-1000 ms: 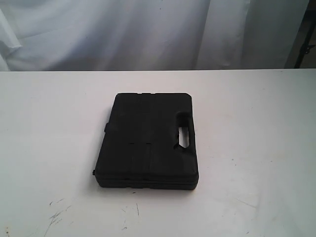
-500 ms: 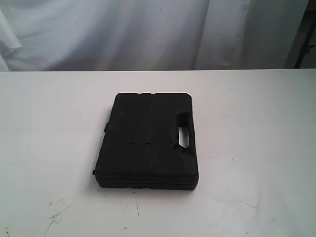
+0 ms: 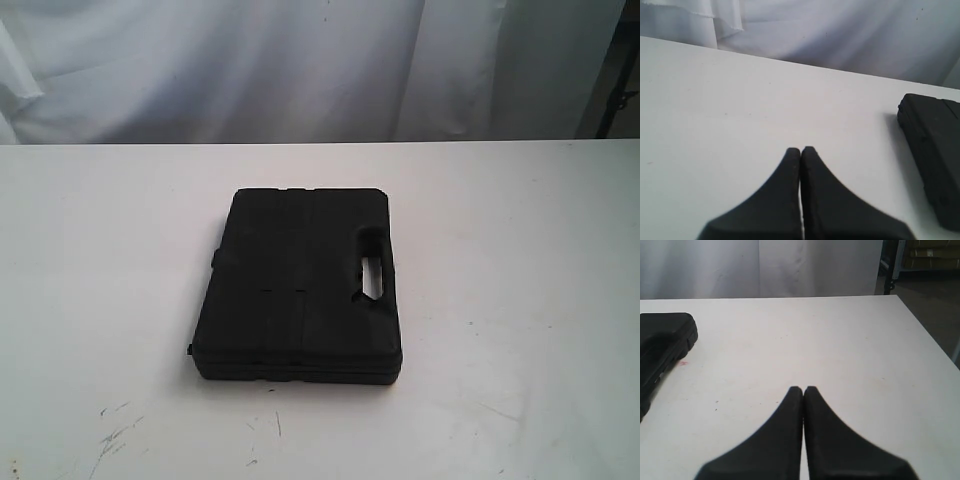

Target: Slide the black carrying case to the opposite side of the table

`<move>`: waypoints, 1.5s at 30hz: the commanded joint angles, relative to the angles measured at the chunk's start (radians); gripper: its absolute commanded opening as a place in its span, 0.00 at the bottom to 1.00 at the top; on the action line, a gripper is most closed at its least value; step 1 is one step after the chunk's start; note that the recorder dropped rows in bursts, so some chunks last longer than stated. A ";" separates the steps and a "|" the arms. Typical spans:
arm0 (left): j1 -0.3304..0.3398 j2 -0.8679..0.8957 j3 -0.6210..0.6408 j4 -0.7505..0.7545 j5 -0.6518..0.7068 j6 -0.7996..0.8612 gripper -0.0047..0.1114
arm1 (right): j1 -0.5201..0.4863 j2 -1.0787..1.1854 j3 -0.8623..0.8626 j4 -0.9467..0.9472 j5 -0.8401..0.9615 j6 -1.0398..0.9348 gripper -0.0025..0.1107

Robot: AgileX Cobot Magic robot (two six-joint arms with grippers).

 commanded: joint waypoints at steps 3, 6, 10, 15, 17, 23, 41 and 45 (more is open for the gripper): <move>0.001 -0.005 0.005 0.007 0.018 0.030 0.04 | -0.003 -0.003 0.003 0.001 -0.002 -0.004 0.02; 0.001 -0.005 0.005 0.007 0.018 0.030 0.04 | -0.003 -0.003 0.003 0.001 -0.002 -0.004 0.02; 0.001 -0.005 0.005 0.007 0.018 0.032 0.04 | -0.003 -0.003 0.003 0.001 -0.002 -0.004 0.02; 0.001 -0.005 0.005 0.007 0.018 0.032 0.04 | -0.003 -0.003 0.003 0.001 -0.002 -0.004 0.02; 0.001 -0.005 0.005 0.007 0.018 0.032 0.04 | -0.003 -0.003 0.003 0.001 -0.002 -0.004 0.02; 0.001 -0.005 0.005 0.007 0.018 0.030 0.04 | -0.003 -0.003 0.003 0.001 -0.002 -0.004 0.02; 0.001 -0.005 0.005 0.007 0.018 0.030 0.04 | -0.003 -0.003 0.003 -0.013 -0.149 -0.004 0.02; 0.001 -0.005 0.005 0.007 0.018 0.030 0.04 | -0.003 -0.003 0.003 -0.005 -0.282 -0.004 0.02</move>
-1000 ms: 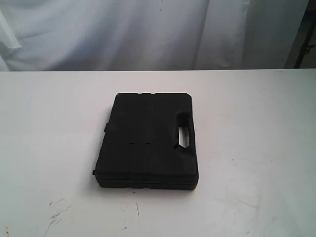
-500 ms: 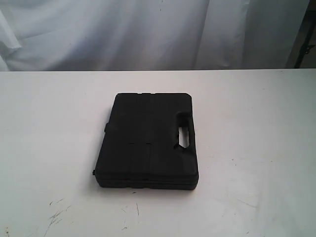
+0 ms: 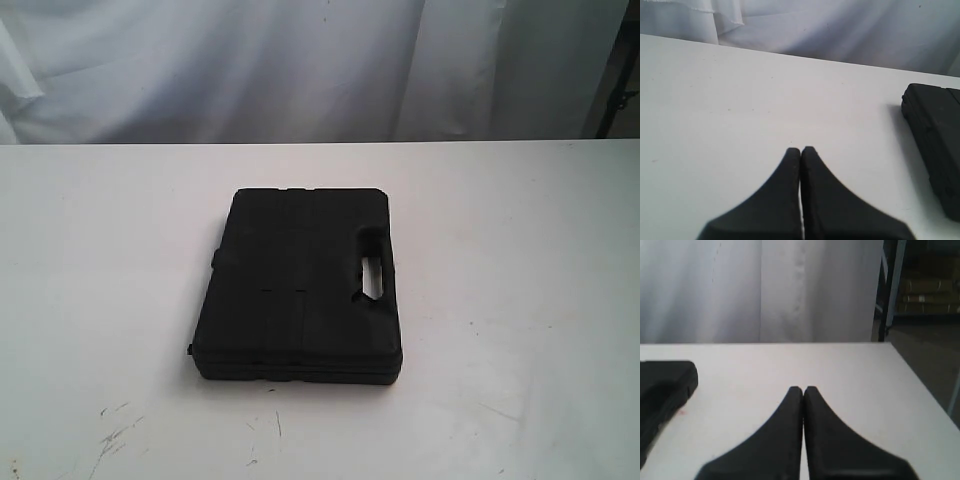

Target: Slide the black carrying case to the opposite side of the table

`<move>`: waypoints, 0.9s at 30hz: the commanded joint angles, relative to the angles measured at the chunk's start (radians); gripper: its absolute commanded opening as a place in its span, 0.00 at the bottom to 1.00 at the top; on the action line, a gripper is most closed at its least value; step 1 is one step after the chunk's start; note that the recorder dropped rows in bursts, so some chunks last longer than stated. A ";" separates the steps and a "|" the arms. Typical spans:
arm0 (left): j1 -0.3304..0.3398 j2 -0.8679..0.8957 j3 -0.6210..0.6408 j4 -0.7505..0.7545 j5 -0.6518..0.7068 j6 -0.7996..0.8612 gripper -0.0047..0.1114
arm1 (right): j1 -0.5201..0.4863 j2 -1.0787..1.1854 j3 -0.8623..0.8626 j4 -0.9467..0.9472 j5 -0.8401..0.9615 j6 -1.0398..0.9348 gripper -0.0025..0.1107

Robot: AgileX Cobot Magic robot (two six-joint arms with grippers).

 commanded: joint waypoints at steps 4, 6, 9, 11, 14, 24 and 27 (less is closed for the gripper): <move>0.001 -0.005 0.005 0.003 -0.003 0.002 0.04 | -0.003 -0.003 0.003 -0.068 -0.231 -0.062 0.02; 0.001 -0.005 0.005 0.003 -0.003 0.002 0.04 | -0.003 -0.003 0.003 0.006 -0.363 0.031 0.02; 0.001 -0.005 0.005 0.003 -0.003 0.002 0.04 | -0.001 -0.003 -0.003 0.046 -0.601 0.189 0.02; 0.001 -0.005 0.005 0.003 -0.003 0.002 0.04 | -0.001 -0.003 -0.104 0.046 -0.527 0.198 0.02; 0.001 -0.005 0.005 0.003 -0.003 0.000 0.04 | -0.001 0.048 -0.292 0.044 -0.371 0.198 0.02; 0.001 -0.005 0.005 0.003 -0.003 0.002 0.04 | -0.001 0.521 -0.662 0.072 0.080 0.192 0.02; 0.001 -0.005 0.005 0.003 -0.003 0.002 0.04 | -0.001 0.660 -0.678 0.119 0.254 0.150 0.02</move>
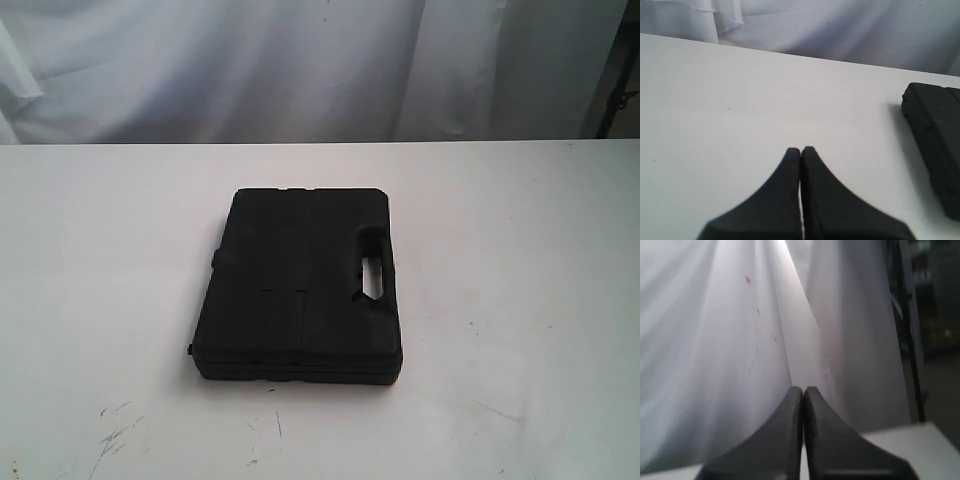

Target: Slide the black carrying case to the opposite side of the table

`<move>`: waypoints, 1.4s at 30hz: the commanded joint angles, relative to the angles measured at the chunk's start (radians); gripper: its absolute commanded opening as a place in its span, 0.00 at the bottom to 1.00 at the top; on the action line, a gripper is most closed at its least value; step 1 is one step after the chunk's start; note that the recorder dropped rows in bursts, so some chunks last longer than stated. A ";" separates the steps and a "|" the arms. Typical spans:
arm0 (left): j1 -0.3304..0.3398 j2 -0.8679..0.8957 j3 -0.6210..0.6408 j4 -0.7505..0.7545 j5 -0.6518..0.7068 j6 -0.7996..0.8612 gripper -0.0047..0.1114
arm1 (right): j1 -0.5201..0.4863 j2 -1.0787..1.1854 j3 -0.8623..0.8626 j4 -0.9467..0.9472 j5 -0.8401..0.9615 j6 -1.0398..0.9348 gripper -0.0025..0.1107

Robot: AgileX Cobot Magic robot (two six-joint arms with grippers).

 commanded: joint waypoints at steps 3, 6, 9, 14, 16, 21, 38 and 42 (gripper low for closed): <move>0.001 -0.005 0.005 0.003 -0.005 0.002 0.04 | -0.001 0.281 -0.028 0.083 0.467 -0.044 0.02; 0.001 -0.005 0.005 0.003 -0.005 0.002 0.04 | -0.001 0.341 -0.028 0.089 0.621 -0.042 0.02; 0.001 -0.005 0.005 0.003 -0.005 -0.001 0.04 | -0.001 0.375 -0.025 0.075 0.663 -0.046 0.02; 0.001 -0.005 0.005 0.003 -0.005 -0.001 0.04 | -0.001 0.376 -0.025 0.114 0.617 -0.046 0.02; 0.001 -0.005 0.005 0.003 -0.005 -0.001 0.04 | -0.001 0.376 -0.025 0.146 0.587 -0.075 0.02; 0.001 -0.005 0.005 0.003 -0.005 0.001 0.04 | 0.004 0.417 -0.077 0.314 0.592 -0.227 0.02; 0.001 -0.005 0.005 0.003 -0.005 -0.001 0.04 | 0.329 0.857 -0.419 0.179 0.620 -0.034 0.02; 0.001 -0.005 0.005 0.003 -0.005 -0.001 0.04 | 0.401 0.998 -0.499 0.119 0.618 0.042 0.02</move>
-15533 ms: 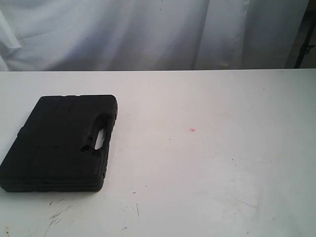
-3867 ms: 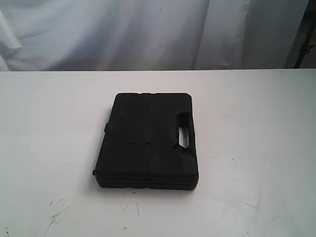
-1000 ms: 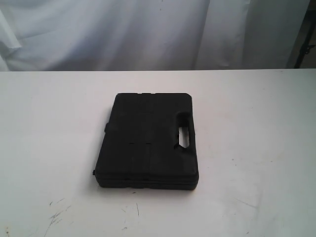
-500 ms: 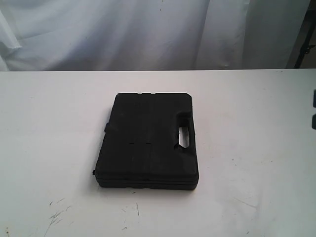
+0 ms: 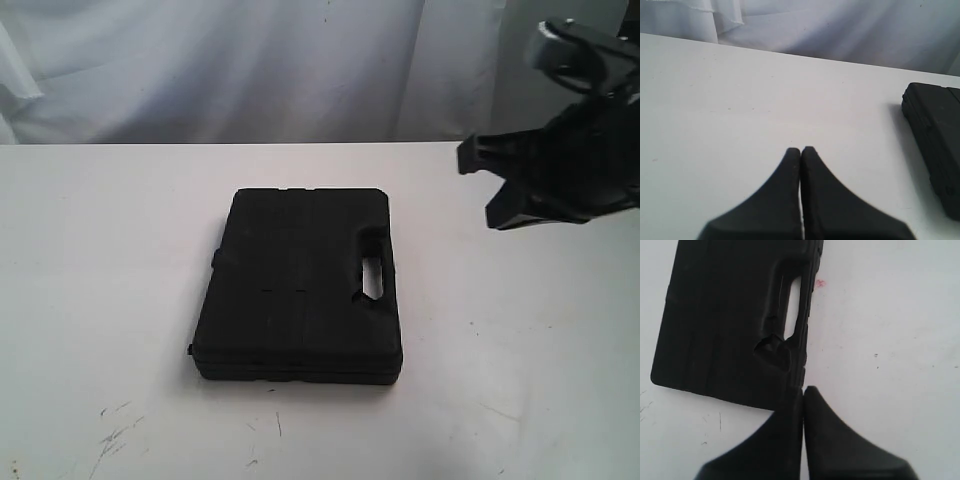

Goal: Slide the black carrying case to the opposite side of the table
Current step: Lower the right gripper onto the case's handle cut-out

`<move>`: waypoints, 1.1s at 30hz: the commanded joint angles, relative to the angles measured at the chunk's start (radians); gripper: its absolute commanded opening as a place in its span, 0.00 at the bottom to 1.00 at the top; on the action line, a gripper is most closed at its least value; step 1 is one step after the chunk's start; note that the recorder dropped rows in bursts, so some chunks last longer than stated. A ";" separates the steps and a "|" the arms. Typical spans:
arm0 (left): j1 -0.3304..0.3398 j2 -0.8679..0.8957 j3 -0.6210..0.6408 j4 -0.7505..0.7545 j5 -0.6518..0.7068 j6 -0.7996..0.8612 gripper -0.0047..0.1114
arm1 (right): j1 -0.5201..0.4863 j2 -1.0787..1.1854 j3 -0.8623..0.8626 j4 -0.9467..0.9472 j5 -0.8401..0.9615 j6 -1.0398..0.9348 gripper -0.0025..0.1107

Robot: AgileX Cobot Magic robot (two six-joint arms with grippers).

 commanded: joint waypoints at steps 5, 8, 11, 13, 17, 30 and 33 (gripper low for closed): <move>0.001 -0.005 0.005 0.003 -0.005 0.000 0.04 | 0.109 0.253 -0.157 -0.115 -0.008 0.124 0.02; 0.001 -0.005 0.005 0.003 -0.005 0.000 0.04 | 0.124 0.332 -0.197 -0.114 -0.012 0.129 0.02; 0.001 -0.005 0.005 0.003 -0.005 0.000 0.04 | 0.134 0.392 -0.228 -0.148 -0.036 0.151 0.02; 0.001 -0.005 0.005 0.003 -0.005 0.000 0.04 | 0.134 0.429 -0.249 -0.159 -0.055 0.164 0.05; 0.001 -0.005 0.005 0.003 -0.005 -0.002 0.04 | 0.134 0.490 -0.290 -0.186 -0.086 0.164 0.20; 0.001 -0.005 0.005 0.003 -0.005 -0.001 0.04 | 0.134 0.648 -0.381 -0.188 -0.089 0.164 0.39; 0.001 -0.005 0.005 0.003 -0.005 -0.001 0.04 | 0.134 0.667 -0.381 -0.190 -0.100 0.164 0.39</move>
